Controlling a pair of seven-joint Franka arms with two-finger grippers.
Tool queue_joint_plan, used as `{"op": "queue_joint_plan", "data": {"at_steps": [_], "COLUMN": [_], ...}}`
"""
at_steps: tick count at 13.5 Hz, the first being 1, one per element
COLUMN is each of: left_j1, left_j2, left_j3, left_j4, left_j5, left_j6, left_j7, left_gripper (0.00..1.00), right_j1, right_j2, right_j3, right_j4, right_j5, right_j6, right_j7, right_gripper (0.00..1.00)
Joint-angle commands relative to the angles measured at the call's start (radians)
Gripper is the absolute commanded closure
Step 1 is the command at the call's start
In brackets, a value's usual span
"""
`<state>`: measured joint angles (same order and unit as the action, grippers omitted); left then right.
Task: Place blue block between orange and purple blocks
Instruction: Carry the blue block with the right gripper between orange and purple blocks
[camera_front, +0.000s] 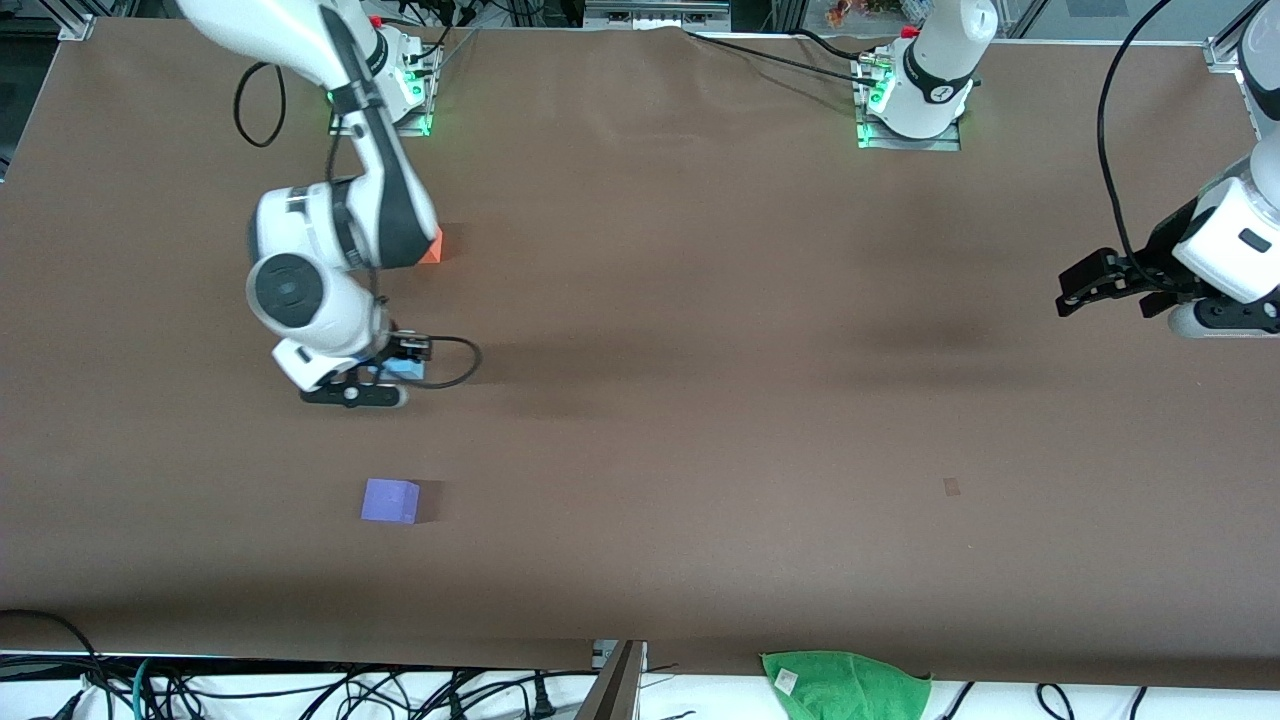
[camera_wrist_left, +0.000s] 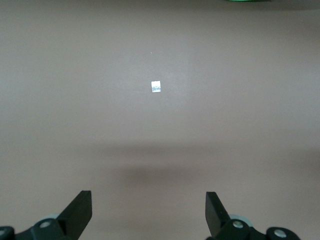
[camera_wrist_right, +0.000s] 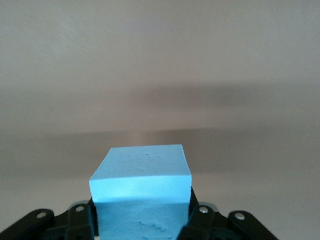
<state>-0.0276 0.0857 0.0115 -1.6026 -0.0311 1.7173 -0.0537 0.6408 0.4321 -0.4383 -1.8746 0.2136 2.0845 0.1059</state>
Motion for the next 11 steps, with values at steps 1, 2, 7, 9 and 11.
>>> {"op": "queue_joint_plan", "data": {"at_steps": [1, 2, 7, 9, 11], "left_j1": [-0.002, -0.002, -0.006, -0.006, 0.0], "left_j2": [0.019, 0.019, 0.022, 0.023, 0.058], "left_j3": [-0.001, -0.001, -0.001, -0.007, -0.002], "left_j4": [0.035, 0.035, 0.035, 0.068, 0.075], "left_j5": [0.002, 0.002, -0.009, -0.004, -0.007], "left_j6": [-0.021, -0.021, -0.015, -0.015, -0.015], "left_j7": [0.006, 0.006, 0.002, -0.009, -0.026], "left_gripper": [0.0, 0.0, 0.0, 0.0, 0.0], "right_j1": [-0.018, -0.018, -0.018, -0.018, -0.018], "right_j2": [-0.023, -0.019, 0.031, 0.046, 0.062], "right_j3": [0.004, 0.004, 0.012, 0.013, 0.026], "right_j4": [-0.089, -0.119, -0.173, -0.173, -0.173], "right_j5": [0.061, 0.059, 0.066, 0.067, 0.069], "right_j6": [0.064, 0.11, 0.25, 0.259, 0.285], "right_j7": [-0.112, -0.126, -0.163, -0.163, -0.163], "right_gripper": [0.69, 0.69, 0.69, 0.69, 0.69]}}
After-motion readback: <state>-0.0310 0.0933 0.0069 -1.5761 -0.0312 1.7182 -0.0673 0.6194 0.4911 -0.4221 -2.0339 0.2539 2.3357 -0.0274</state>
